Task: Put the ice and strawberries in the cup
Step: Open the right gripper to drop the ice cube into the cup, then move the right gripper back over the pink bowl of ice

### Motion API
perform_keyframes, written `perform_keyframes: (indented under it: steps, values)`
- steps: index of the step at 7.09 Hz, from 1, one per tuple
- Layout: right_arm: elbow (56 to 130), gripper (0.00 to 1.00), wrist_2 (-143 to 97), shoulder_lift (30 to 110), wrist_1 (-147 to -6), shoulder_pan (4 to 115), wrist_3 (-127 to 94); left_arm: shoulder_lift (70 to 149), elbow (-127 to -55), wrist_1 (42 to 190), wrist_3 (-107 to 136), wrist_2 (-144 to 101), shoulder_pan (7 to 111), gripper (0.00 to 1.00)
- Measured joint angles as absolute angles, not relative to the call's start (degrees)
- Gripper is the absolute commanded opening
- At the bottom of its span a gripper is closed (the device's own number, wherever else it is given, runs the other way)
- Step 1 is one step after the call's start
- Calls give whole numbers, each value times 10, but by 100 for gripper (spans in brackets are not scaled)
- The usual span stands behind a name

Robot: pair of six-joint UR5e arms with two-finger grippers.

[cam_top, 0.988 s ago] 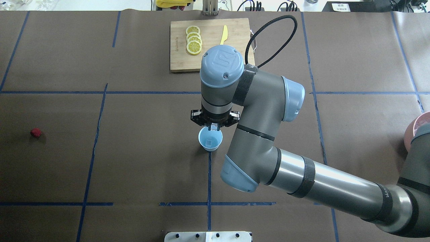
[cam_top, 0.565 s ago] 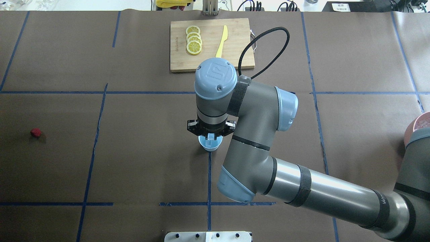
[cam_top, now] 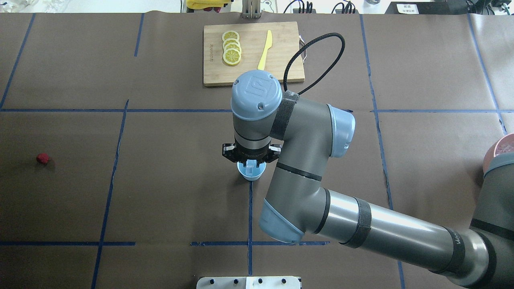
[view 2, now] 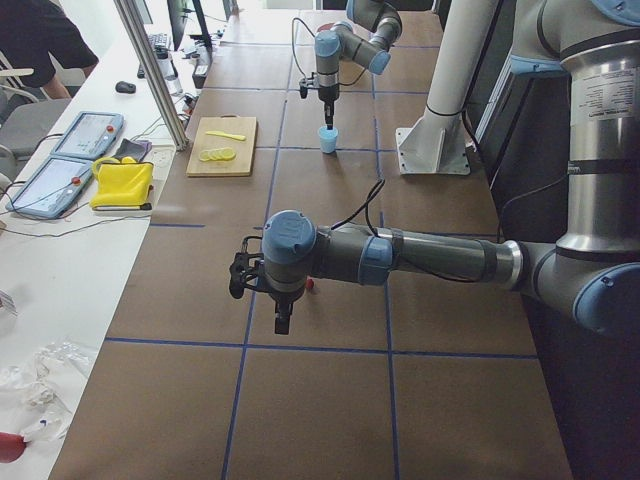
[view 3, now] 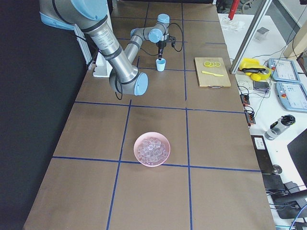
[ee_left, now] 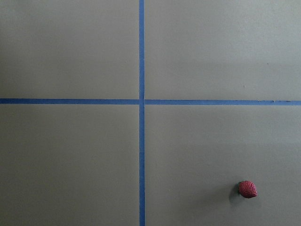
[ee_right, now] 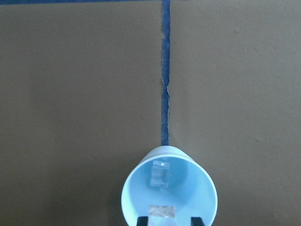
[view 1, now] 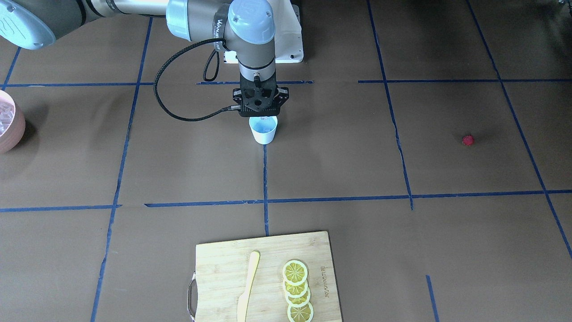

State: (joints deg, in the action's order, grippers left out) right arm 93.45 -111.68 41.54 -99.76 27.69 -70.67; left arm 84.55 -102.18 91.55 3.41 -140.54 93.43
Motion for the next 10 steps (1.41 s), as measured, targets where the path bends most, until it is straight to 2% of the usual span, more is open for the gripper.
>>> perform_keyframes:
  steps: [1,4,6,8,10]
  values:
    - [935,77,-1116,416,-998,277,-707,846,-1023,915,34,-1405,934,100]
    - [936,81,-1115,417,-998,277,-707,846,-1027,915,34,-1405,934,100]
    - [952,99,-1117,422,-1002,290,-706,846,-1028,915,34,-1405,934,100]
    - [1044,99,-1121,477,-1021,334,-698,846,-1028,916,34,-1405,931,100]
    - [1161,99,-1125,595,-1025,395,-621,846,-1028,918,34,-1405,925,100]
